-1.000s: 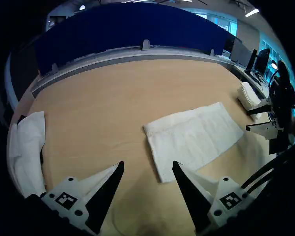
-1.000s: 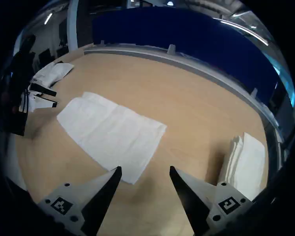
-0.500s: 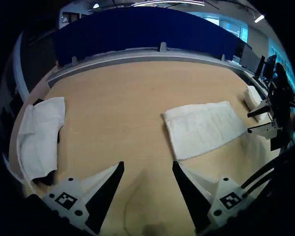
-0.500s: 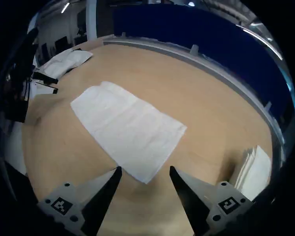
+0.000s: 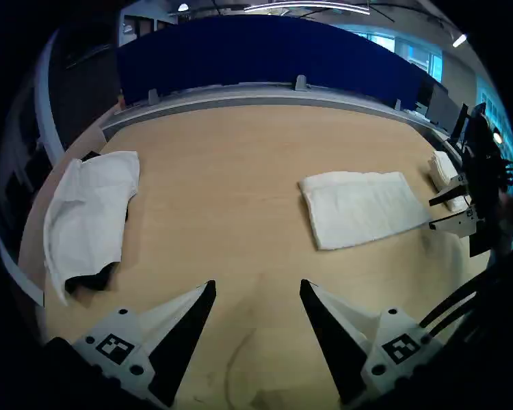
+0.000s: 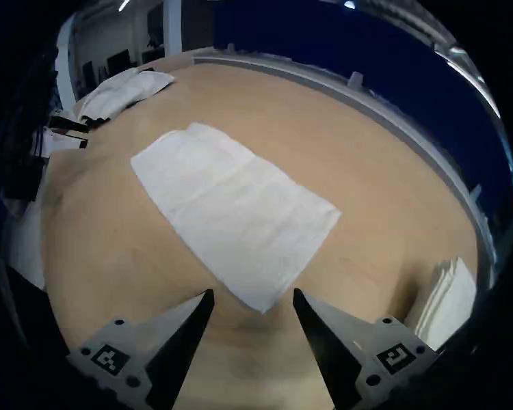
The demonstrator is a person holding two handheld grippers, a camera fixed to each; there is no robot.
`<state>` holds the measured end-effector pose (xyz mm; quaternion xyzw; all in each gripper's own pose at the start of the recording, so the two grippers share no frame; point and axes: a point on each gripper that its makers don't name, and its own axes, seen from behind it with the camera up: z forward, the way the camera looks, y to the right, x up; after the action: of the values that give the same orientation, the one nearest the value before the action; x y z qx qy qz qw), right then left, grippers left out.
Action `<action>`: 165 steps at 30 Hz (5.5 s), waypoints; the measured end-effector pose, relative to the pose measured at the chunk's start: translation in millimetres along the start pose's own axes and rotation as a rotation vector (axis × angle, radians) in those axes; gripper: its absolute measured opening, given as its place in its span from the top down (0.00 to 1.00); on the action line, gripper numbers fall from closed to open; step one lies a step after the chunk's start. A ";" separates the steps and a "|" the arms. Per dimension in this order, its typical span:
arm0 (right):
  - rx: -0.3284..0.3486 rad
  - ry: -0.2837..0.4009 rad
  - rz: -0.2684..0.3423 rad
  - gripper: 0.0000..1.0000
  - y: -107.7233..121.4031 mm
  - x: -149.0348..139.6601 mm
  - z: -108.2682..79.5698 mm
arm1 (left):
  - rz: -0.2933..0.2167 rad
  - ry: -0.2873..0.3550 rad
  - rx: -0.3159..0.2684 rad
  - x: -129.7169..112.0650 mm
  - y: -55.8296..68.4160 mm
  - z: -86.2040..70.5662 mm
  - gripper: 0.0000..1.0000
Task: Fold towel
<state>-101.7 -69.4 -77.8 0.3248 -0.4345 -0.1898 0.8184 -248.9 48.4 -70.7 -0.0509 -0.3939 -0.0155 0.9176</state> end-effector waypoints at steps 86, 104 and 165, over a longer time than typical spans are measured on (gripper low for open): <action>0.234 0.051 -0.421 0.97 -158.1 158.4 94.0 | -0.221 0.088 0.203 -63.0 -41.3 -167.5 0.09; 0.241 0.053 -0.379 0.63 -153.9 155.9 91.5 | -0.210 0.089 0.200 -62.8 -36.0 -163.6 0.09; 0.143 -0.007 -0.179 0.70 -108.0 61.2 60.3 | -0.184 0.095 0.159 -49.5 -13.5 -149.2 0.09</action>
<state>-121.4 -205.2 -92.2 0.4192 -0.4190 -0.2318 0.7714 -176.3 18.7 -207.6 0.0589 -0.3529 -0.0707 0.9311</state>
